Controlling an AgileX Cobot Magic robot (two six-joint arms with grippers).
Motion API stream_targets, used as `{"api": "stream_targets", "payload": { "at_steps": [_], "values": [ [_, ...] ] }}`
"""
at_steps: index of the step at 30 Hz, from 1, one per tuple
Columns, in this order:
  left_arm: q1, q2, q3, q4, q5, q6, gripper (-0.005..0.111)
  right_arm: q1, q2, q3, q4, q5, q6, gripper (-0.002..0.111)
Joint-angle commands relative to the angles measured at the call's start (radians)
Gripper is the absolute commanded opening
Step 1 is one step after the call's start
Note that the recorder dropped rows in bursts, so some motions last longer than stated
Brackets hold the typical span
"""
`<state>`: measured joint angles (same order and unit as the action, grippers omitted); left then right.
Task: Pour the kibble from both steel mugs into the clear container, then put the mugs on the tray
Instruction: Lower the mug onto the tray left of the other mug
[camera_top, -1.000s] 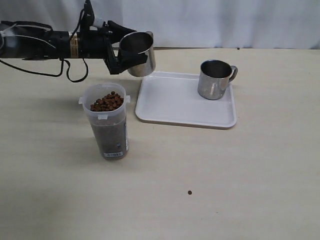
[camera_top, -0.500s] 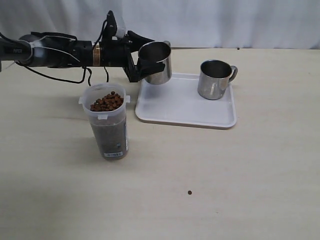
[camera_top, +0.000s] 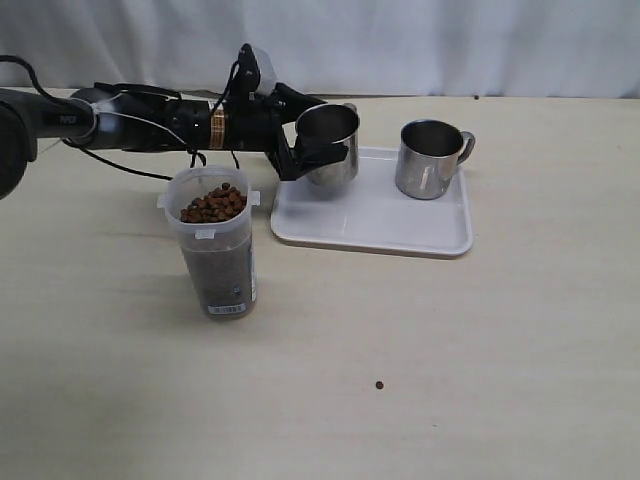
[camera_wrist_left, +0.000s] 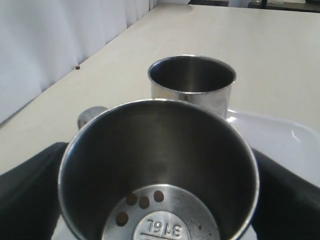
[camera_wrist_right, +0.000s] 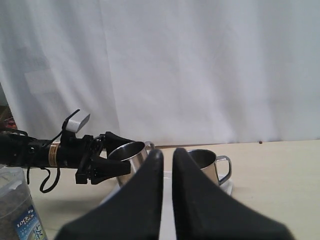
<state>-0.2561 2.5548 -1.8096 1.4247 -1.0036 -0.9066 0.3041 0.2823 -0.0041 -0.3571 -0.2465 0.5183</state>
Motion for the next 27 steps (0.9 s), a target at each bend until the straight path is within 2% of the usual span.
{"api": "stream_targets", "payload": {
  "at_steps": [1, 15, 23, 27],
  "values": [
    [-0.013, 0.0, -0.009, -0.023, 0.031, 0.002, 0.0, 0.001, -0.006, 0.004, 0.008, 0.009, -0.002, 0.005],
    [-0.013, 0.002, -0.009, -0.025, 0.026, -0.007, 0.0, 0.001, -0.006, 0.004, 0.008, 0.009, -0.002, 0.005],
    [-0.013, 0.063, -0.009, -0.025, 0.034, -0.007, 0.0, 0.001, -0.006, 0.004, 0.008, 0.009, -0.002, 0.005],
    [-0.013, 0.065, -0.009, -0.082, 0.016, -0.007, 0.003, 0.001, -0.006, 0.004, 0.008, 0.009, -0.002, 0.005]
  ]
}}
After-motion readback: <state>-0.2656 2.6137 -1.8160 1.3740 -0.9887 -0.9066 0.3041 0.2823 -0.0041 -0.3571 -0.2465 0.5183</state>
